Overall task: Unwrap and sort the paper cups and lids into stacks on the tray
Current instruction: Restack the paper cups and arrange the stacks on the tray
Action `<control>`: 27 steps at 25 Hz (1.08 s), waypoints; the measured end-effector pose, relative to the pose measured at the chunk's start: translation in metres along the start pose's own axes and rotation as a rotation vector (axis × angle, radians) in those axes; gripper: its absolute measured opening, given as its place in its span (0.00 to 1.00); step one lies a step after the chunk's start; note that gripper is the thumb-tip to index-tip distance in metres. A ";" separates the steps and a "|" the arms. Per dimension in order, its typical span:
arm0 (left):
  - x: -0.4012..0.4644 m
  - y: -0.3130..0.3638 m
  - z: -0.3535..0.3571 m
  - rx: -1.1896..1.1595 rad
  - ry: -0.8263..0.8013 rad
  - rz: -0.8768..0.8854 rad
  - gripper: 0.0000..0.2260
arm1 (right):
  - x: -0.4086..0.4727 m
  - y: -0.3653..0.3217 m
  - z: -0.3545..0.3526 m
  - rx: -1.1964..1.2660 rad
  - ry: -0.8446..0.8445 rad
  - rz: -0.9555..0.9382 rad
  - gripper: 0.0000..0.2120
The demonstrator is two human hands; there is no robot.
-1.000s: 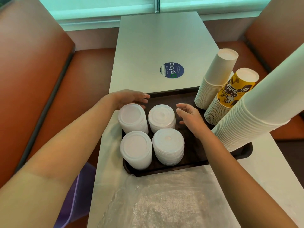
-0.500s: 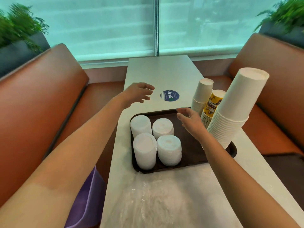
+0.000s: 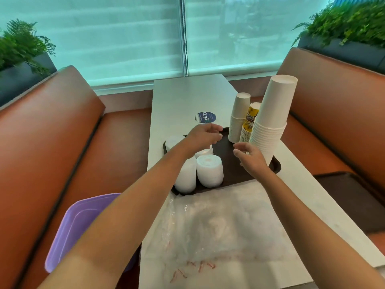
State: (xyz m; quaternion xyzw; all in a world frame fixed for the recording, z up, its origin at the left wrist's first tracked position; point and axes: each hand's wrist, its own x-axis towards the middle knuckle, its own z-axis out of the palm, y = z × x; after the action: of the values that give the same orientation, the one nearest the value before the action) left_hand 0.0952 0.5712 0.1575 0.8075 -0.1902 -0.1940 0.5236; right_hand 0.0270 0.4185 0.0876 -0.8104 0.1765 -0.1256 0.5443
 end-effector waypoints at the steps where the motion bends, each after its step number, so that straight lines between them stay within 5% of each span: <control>1: -0.005 -0.002 0.006 -0.005 -0.012 0.001 0.10 | -0.005 0.003 -0.001 0.002 0.015 0.012 0.13; 10: -0.023 -0.021 0.052 -0.037 0.026 0.026 0.12 | -0.035 0.033 -0.023 0.000 0.153 0.069 0.12; 18: 0.001 -0.008 0.092 -0.015 0.216 0.047 0.20 | -0.004 0.069 -0.062 0.011 0.315 0.034 0.18; 27: 0.053 0.051 0.137 0.115 0.442 0.190 0.39 | 0.055 0.097 -0.108 -0.003 0.002 -0.015 0.39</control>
State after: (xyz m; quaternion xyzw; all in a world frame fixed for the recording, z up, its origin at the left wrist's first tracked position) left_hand 0.0651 0.4191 0.1468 0.8374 -0.1569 0.0485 0.5214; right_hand 0.0199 0.2710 0.0387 -0.8125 0.1712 -0.1300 0.5419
